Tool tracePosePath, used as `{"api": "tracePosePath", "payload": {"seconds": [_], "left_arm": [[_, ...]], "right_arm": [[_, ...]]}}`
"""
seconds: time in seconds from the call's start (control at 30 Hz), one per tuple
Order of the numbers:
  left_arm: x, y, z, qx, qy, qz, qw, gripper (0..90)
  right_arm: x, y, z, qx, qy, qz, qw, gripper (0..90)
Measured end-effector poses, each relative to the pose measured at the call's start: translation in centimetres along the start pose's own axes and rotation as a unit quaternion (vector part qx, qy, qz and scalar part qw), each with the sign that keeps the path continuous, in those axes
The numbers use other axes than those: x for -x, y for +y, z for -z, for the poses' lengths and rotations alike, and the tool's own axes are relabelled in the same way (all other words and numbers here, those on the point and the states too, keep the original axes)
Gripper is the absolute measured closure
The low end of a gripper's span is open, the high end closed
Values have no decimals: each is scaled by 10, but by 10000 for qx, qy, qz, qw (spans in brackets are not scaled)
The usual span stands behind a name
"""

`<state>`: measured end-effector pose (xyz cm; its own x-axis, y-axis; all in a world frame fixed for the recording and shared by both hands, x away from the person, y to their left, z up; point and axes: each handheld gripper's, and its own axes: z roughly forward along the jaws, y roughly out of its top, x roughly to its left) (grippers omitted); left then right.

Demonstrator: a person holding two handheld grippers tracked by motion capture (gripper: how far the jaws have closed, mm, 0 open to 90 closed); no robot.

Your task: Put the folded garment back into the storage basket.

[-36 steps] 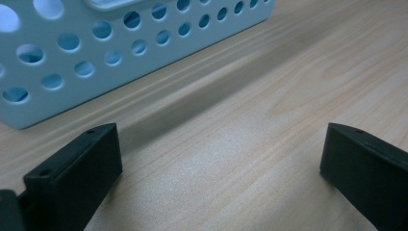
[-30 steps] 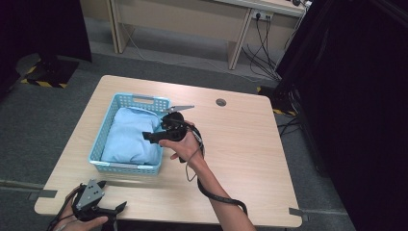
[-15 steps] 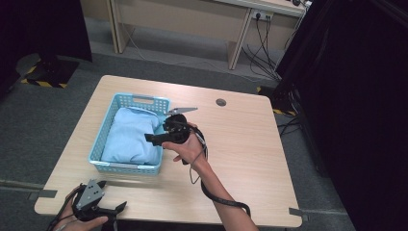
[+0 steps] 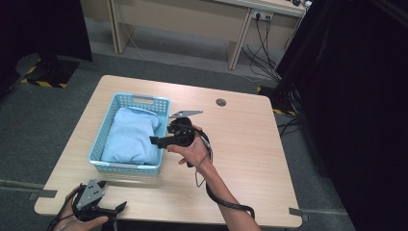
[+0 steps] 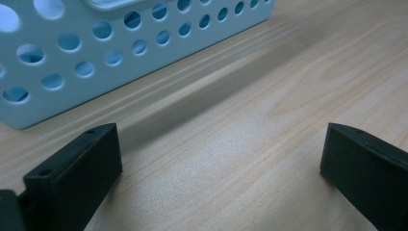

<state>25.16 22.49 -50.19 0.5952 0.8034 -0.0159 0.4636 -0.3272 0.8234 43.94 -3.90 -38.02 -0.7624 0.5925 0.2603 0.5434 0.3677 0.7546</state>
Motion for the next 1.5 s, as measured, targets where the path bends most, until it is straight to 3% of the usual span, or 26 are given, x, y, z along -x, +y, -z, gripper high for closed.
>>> {"api": "tracePosePath", "payload": {"seconds": [1.5], "left_arm": [[0,0,0,3,27,17,10000,0]], "right_arm": [[-1,-25,21,108,119,128,9998,187]]}}
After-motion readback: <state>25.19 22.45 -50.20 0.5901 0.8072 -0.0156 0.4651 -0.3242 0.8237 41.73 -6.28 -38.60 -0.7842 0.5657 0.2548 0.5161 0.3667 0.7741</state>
